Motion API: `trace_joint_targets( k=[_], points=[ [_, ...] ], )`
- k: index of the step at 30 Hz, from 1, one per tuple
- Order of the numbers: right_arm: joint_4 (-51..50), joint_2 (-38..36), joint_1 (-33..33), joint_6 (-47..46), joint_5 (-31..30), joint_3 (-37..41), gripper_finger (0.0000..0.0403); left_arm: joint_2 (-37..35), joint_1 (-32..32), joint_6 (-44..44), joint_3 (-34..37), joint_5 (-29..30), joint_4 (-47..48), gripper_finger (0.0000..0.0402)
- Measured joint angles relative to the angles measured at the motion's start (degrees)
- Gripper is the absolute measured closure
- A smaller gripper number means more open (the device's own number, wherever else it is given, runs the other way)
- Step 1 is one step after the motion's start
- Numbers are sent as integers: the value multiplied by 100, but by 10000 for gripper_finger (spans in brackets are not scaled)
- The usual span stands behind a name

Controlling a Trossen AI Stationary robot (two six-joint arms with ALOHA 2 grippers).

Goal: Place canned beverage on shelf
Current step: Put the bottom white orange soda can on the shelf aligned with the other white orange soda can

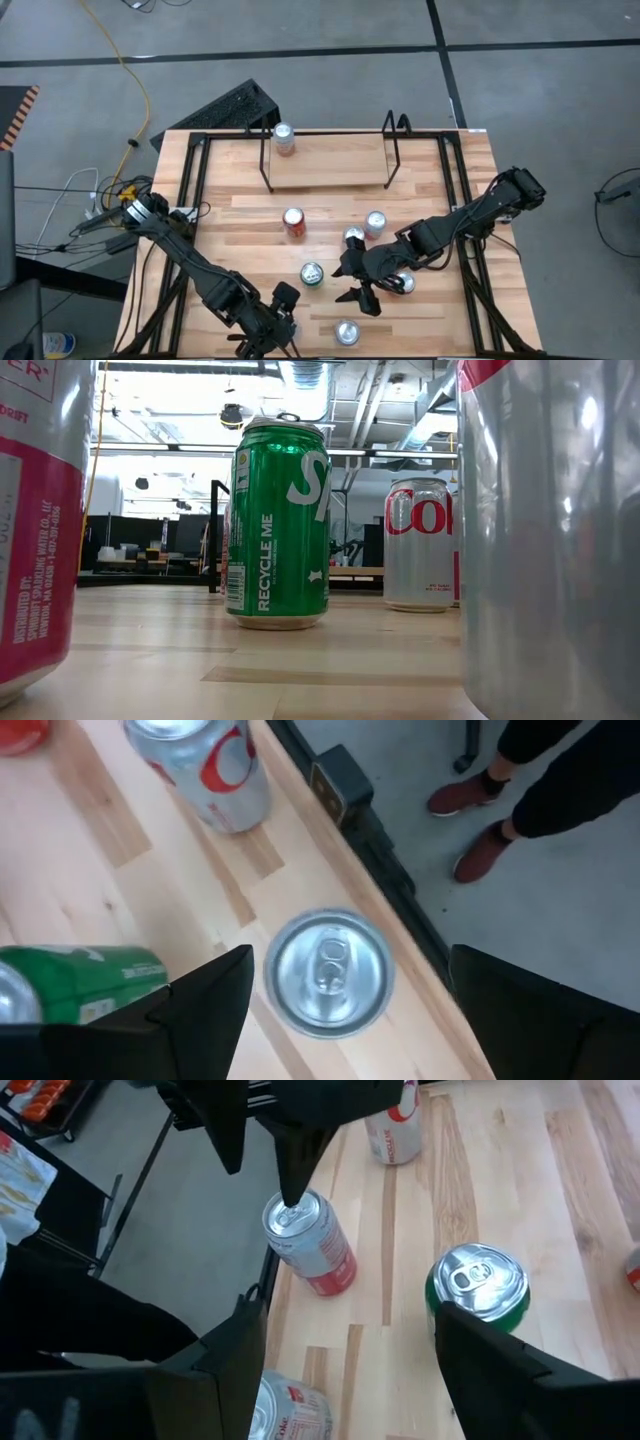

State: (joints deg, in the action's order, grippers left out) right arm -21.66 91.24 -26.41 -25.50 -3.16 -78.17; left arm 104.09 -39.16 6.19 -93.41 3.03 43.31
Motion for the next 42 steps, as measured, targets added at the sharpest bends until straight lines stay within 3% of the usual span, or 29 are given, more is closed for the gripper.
trace_joint_targets(
  k=[9,14,26,42],
  points=[
    [-24,0,31,-4,1,0,137,2,0,-104,9,72,85,81],
    [-46,0,31,-8,-119,0,137,-4,9,-55,459,-22,-468,81],
    [-175,0,33,-11,-224,0,137,-31,31,-303,596,109,-659,81],
    [-208,0,107,-61,-297,0,137,-57,44,-686,1075,-133,-1003,81]
  ],
)
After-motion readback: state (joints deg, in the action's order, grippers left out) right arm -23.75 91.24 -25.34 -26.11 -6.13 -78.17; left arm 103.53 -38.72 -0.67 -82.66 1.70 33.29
